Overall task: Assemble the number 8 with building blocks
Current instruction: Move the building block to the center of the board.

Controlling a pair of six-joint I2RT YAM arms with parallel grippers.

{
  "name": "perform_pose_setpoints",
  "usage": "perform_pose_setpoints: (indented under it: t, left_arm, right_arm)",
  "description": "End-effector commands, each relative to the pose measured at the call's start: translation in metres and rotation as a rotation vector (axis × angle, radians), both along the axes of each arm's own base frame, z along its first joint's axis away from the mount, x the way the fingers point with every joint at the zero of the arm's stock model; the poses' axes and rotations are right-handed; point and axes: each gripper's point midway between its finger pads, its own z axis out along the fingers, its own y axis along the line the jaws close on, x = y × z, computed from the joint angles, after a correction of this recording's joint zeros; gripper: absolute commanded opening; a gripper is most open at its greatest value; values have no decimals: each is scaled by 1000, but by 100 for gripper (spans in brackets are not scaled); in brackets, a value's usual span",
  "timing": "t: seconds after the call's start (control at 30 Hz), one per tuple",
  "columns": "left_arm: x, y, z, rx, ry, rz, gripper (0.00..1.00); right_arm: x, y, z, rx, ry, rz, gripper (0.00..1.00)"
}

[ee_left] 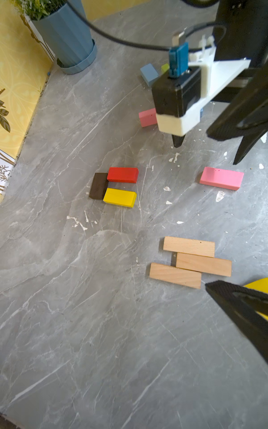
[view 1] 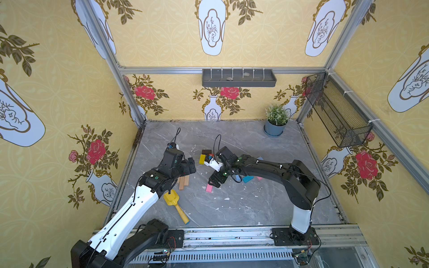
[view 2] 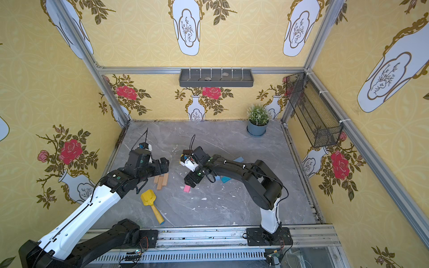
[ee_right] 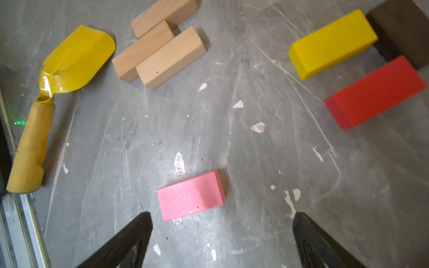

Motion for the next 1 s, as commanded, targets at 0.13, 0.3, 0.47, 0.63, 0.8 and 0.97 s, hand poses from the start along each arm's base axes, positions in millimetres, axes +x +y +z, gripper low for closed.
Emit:
perform_pose_setpoints:
  t: [0.13, 0.3, 0.47, 0.63, 0.8, 0.97]
  left_arm:
    - [-7, -1, -10, 36, 31, -56, 98]
    - [-8, -2, -15, 35, 38, -60, 98]
    - [-7, -3, -19, 36, 45, -62, 98]
    - [-8, -2, -22, 39, 51, -63, 98]
    - [-8, -2, -24, 41, 54, -62, 98]
    - [-8, -1, -26, 48, 57, -58, 98]
  right_arm:
    - [-19, 10, -24, -79, -33, 156, 98]
    - [-22, 10, -28, -84, -44, 191, 97]
    - [-25, 9, -40, -120, -29, 203, 98]
    - [-29, 9, -49, -150, -35, 214, 100]
    - [-27, 6, -58, -190, -41, 201, 92]
    - [-28, 3, -64, -225, -50, 170, 85]
